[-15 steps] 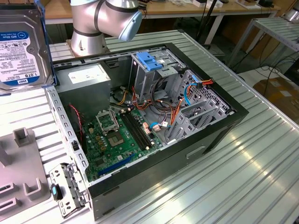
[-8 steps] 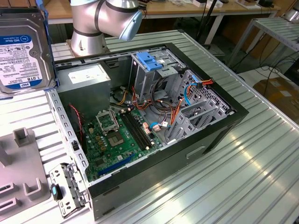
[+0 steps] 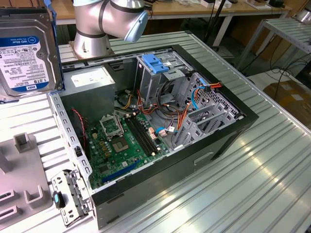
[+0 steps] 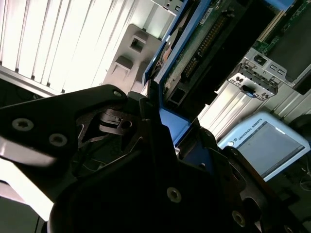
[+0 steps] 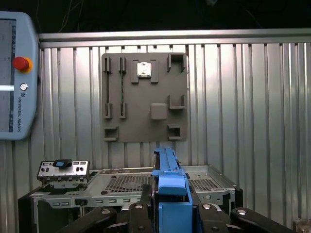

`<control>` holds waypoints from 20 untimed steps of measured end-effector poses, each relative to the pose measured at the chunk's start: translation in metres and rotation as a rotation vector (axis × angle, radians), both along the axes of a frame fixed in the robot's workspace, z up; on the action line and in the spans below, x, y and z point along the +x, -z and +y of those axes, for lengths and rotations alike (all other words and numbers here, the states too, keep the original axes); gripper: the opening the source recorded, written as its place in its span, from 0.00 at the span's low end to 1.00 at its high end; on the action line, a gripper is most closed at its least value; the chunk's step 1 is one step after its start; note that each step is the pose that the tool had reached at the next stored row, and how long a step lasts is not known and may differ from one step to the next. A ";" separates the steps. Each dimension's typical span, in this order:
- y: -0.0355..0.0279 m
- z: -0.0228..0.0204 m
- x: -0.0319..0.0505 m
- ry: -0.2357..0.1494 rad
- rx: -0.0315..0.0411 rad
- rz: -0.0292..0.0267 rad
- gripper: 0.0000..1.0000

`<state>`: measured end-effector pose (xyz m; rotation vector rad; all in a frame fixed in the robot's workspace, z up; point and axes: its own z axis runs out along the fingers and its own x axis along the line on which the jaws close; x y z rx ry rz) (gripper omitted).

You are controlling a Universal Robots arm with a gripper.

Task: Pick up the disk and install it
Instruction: 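Pick up the disk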

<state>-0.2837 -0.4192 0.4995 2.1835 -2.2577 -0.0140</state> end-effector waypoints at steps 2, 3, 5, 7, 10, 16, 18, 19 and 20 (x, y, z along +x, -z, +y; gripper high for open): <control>0.0000 0.0000 0.0020 0.000 0.0001 0.0000 0.37; 0.0000 0.0000 0.0035 0.000 0.0000 0.0000 0.37; 0.0000 0.0000 0.0063 0.000 0.0000 0.0000 0.37; 0.0000 0.0000 0.0089 0.000 0.0000 0.0000 0.37; 0.0000 0.0000 0.0128 0.000 0.0001 -0.0001 0.37; 0.0000 0.0000 0.0213 0.000 0.0000 0.0000 0.37; 0.0001 0.0000 0.0239 0.000 0.0001 0.0000 0.37; 0.0000 0.0000 0.0261 0.000 0.0001 0.0000 0.37; 0.0000 0.0000 0.0273 0.000 0.0000 0.0000 0.37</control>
